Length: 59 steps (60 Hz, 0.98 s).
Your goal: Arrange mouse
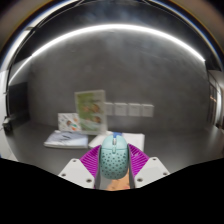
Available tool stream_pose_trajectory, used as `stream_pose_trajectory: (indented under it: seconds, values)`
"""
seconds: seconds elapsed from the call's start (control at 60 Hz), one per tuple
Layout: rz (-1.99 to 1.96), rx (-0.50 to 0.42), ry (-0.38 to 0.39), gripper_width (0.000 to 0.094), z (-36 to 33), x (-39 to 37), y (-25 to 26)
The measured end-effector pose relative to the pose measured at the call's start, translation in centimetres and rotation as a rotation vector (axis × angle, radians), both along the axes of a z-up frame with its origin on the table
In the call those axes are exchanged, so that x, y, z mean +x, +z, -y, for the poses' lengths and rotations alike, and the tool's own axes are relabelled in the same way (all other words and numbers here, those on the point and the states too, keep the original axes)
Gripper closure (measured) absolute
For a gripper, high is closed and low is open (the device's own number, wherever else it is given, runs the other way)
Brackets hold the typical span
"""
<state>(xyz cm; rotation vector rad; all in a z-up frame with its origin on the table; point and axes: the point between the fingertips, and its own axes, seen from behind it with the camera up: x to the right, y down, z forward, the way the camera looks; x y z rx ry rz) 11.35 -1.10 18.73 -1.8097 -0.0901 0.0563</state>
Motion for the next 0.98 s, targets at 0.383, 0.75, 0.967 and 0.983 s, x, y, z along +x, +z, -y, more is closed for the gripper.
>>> stream_pose_trajectory:
  seconds: [0.383,0.75,0.967,0.983]
  values:
    - [-0.012,-0.344,-0.116,0.0537,-1.3,9.8,-19.5]
    - [-0.111,-0.375,-0.016,0.0094,1.2,9.3,-18.8]
    - [-0.134,-0.325,0.005,0.0095,9.5,13.0,-16.6]
    - [-0.137,-0.325,0.001,0.0096,10.2,13.4,-16.4]
